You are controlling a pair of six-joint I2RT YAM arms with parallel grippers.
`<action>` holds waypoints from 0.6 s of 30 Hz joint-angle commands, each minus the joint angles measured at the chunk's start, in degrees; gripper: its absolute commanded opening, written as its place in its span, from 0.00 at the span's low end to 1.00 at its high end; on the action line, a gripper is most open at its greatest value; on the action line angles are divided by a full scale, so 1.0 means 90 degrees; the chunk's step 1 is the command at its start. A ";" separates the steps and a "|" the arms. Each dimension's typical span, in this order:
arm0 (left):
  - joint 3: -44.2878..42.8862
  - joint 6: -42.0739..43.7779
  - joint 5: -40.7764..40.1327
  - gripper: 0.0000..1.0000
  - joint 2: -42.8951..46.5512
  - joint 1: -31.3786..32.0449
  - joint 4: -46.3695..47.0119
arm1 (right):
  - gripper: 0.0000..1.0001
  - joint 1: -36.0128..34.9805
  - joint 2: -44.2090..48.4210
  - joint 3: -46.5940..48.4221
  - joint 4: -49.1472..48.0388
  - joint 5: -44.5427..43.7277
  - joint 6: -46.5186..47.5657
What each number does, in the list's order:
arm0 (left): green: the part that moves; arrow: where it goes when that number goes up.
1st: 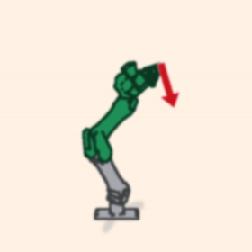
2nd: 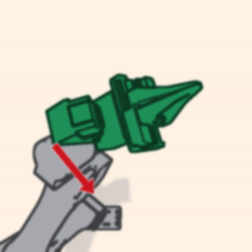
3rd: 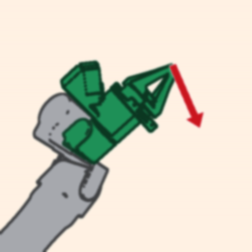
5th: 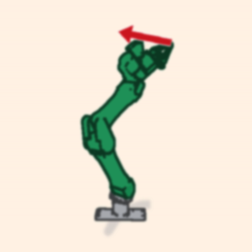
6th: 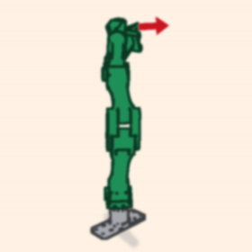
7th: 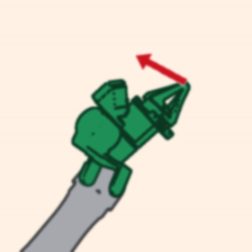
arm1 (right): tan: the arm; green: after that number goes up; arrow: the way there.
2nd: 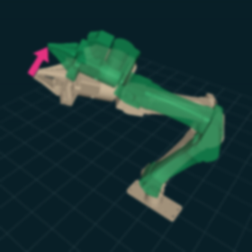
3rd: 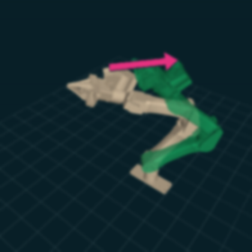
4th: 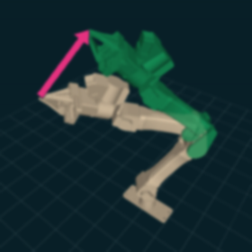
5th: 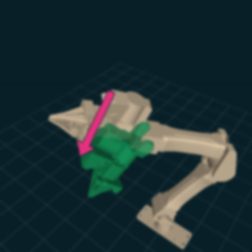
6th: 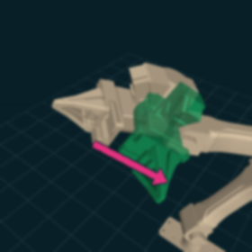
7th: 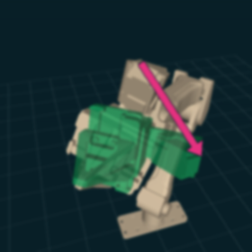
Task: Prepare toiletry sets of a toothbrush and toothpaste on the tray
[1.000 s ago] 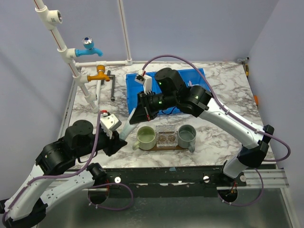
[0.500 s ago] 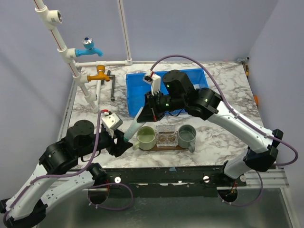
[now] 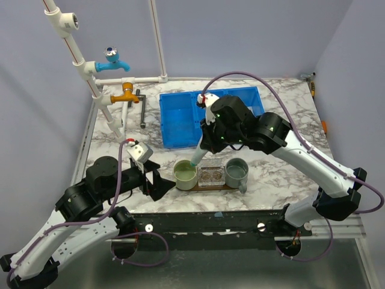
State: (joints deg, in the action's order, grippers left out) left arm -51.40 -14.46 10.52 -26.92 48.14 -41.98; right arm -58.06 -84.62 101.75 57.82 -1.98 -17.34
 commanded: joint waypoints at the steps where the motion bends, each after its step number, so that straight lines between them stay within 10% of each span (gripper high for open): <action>1: 0.0190 -0.0256 -0.0659 0.99 0.0097 0.0012 0.0347 | 0.00 -0.0032 0.0147 -0.0093 0.0416 -0.1032 0.0467; 18: 0.0684 -0.0366 -0.1861 0.99 0.0732 0.0013 0.0269 | 0.00 -0.0497 0.0037 -0.0977 0.0100 -0.2179 0.0517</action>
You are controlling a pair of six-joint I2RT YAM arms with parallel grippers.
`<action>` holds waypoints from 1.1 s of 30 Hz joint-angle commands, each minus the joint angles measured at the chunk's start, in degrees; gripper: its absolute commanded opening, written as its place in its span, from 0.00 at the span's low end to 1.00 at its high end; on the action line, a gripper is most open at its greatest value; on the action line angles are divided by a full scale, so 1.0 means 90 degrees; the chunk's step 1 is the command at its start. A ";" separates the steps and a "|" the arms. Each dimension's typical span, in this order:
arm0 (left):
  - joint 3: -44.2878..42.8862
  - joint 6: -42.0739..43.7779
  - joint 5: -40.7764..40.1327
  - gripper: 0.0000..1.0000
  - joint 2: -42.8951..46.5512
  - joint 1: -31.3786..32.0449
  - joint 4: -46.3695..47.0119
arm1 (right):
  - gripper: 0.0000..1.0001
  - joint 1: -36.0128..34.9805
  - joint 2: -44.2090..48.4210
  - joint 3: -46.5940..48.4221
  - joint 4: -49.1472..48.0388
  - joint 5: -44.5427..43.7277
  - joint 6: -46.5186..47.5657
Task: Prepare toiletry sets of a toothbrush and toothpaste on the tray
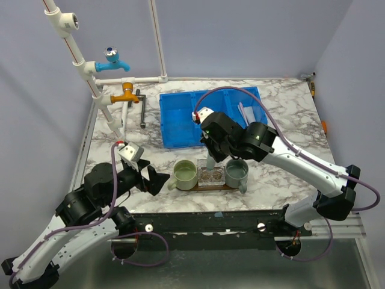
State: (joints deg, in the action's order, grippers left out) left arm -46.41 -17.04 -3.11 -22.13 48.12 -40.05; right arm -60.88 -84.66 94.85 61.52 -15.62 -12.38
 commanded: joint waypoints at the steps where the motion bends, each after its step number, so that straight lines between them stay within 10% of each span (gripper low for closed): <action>1: 0.0155 -0.0082 -0.0374 0.99 0.0226 0.0015 0.0047 | 0.00 -0.0200 0.0074 -0.0257 -0.0383 -0.0752 -0.0049; 33: 0.0723 -0.0178 -0.0523 0.99 0.0722 0.0015 0.0134 | 0.00 -0.0268 -0.0244 -0.1465 -0.1818 -0.0843 -0.0357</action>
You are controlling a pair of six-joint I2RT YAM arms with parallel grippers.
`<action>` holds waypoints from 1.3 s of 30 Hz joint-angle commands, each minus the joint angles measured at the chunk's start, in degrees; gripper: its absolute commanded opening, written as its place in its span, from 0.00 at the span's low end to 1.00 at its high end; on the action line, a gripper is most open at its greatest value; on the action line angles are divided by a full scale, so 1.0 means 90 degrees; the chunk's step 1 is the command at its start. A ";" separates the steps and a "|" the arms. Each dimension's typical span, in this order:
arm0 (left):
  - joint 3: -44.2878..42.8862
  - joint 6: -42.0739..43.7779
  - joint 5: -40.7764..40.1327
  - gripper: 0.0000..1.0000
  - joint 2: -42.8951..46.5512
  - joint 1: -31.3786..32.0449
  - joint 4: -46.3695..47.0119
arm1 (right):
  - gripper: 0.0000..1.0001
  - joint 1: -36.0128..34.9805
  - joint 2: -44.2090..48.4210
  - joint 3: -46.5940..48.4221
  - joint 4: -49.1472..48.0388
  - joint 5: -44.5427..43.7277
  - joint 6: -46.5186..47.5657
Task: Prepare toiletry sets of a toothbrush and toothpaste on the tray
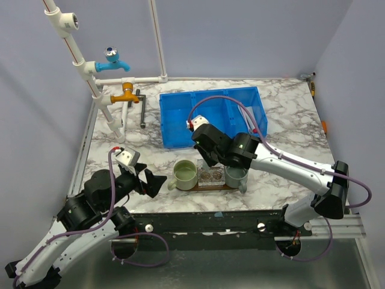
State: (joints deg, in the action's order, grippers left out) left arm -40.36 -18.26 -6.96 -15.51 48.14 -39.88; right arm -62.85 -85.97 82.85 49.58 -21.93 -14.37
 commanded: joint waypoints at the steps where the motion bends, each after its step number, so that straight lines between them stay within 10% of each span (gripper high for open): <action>1: 0.0051 -0.0042 -0.0101 0.99 -0.0022 0.0008 0.0114 | 0.00 -0.0050 -0.0114 -0.0177 -0.0557 -0.0133 -0.0151; 28: 0.0060 -0.0056 -0.0076 0.99 -0.0094 0.0017 0.0140 | 0.04 -0.0051 -0.0494 -0.0722 -0.0968 -0.0163 -0.0315; 39: 0.0057 -0.0012 -0.0059 0.99 -0.0211 0.0012 0.0144 | 0.32 -0.0057 -0.0410 -0.0486 -0.0777 -0.0519 -0.0385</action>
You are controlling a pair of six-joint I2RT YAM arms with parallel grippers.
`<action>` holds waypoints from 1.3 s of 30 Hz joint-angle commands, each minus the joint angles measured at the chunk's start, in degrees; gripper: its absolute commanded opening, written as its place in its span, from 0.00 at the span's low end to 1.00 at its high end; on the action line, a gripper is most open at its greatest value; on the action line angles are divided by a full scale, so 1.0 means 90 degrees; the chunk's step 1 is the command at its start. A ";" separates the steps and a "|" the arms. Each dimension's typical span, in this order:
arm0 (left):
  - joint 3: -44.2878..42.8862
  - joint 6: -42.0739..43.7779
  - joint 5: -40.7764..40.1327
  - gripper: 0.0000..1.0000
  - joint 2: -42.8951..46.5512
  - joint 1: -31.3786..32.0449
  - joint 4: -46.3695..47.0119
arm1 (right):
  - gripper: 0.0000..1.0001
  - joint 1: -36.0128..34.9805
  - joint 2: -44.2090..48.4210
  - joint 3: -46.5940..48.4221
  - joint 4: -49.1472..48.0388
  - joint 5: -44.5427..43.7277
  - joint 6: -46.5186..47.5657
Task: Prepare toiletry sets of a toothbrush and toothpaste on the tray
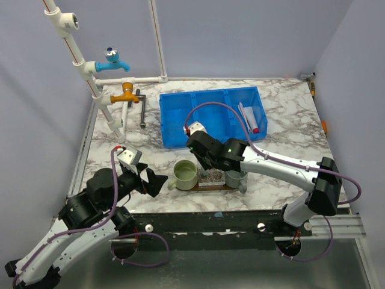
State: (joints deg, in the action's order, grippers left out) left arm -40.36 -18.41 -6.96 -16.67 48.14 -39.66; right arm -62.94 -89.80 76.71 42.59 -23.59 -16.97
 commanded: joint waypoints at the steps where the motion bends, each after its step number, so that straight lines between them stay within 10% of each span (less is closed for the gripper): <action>1: 0.0060 0.0005 -0.0057 0.99 -0.0096 0.0013 0.0123 | 0.33 -0.0040 0.0031 0.0262 0.0028 -0.0346 -0.0097; 23: 0.0051 0.0015 -0.0169 0.99 -0.0145 0.0012 0.0033 | 0.42 0.1282 0.0143 0.2063 0.0957 -0.1027 0.0601; 39: 0.0035 0.0034 -0.0174 0.99 -0.0135 0.0014 0.0022 | 0.41 0.3331 -0.0328 0.1046 -0.0011 -0.0513 0.0510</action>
State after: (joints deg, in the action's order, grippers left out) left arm -40.36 -18.41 -7.16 -17.91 48.14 -39.42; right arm -34.89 -89.86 88.23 46.44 -30.17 -11.97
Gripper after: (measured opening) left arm 0.989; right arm 0.416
